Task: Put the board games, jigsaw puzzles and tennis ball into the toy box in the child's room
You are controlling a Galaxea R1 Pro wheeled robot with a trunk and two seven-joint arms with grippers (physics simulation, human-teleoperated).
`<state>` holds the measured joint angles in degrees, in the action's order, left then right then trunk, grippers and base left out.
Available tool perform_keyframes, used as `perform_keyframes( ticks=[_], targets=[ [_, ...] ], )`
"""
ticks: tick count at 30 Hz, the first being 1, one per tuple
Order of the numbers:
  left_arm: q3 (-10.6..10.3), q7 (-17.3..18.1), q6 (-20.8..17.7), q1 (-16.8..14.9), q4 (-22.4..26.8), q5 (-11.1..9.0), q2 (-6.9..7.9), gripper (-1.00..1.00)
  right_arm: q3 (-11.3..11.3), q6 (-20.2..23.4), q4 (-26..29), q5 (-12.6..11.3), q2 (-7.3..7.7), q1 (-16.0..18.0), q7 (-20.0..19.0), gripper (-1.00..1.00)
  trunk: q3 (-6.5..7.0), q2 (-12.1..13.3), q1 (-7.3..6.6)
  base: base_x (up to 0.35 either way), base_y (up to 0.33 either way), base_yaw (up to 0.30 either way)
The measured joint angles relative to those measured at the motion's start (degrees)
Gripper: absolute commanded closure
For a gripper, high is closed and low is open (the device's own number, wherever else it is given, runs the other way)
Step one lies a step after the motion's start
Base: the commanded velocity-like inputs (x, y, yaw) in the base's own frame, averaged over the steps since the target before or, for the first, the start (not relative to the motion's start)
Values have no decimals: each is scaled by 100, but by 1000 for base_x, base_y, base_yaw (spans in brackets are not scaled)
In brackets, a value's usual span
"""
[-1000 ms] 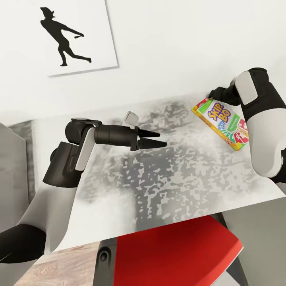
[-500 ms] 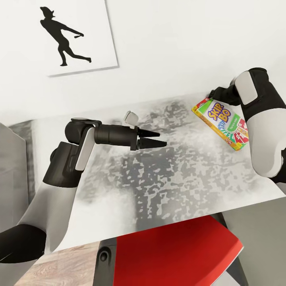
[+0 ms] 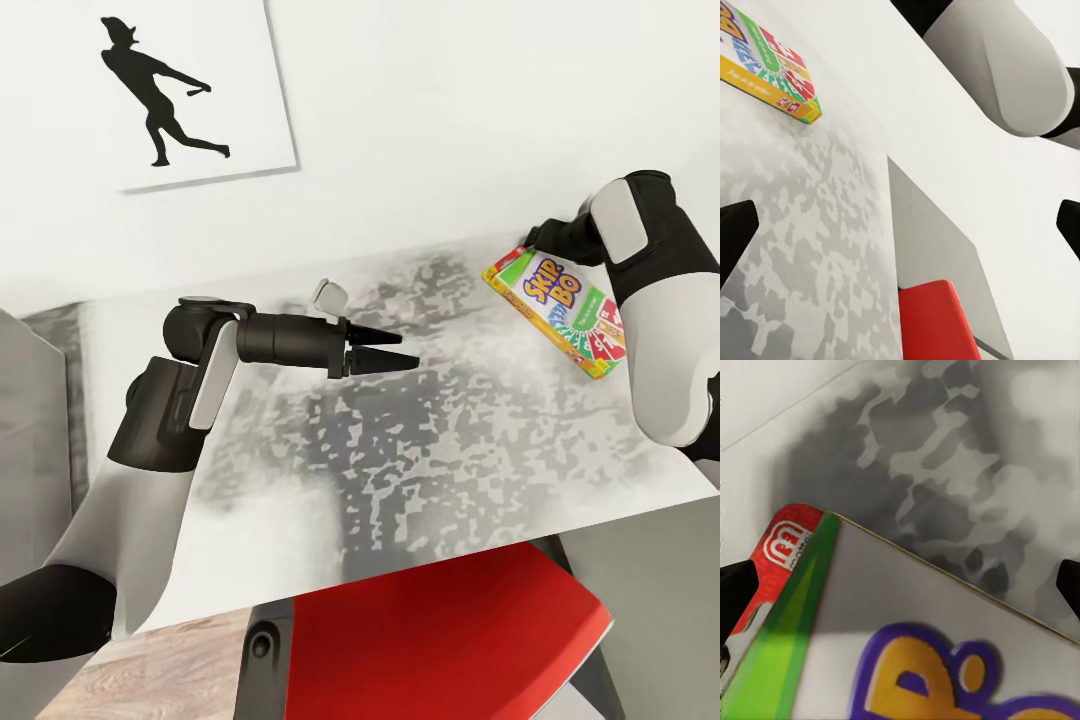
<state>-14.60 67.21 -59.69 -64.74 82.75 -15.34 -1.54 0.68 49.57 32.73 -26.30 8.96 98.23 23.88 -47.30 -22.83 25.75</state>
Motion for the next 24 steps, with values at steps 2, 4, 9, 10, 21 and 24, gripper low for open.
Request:
perform_keyframes(
  ticks=[2,4,9,10,21,24],
  targets=[
    [1,0,0,0,-1,0,-1,-100,0,-2,0,-2,-21,0,-1,-100,0,0,0,0,0,0],
    [1,0,0,0,-2,0,-1,-100,0,-2,0,-2,-33,0,-2,-100,-1,0,0,0,0,0],
    [1,0,0,0,-2,1,-1,-100,0,-3,-5,-4,-58,-2,-2,-100,-23,0,0,0,0,0],
    [1,0,0,0,0,1,-2,-100,0,-3,-5,-3,-60,-1,-2,-100,-30,0,0,0,0,0],
    [2,7,0,0,-2,0,-2,-100,-1,-17,69,6,-71,2,-11,-100,-101,-3,-2,0,0,0],
    [2,8,0,0,-1,0,-1,-100,-1,-13,83,8,-71,0,-13,-100,-106,-3,-2,0,0,0]
  ],
)
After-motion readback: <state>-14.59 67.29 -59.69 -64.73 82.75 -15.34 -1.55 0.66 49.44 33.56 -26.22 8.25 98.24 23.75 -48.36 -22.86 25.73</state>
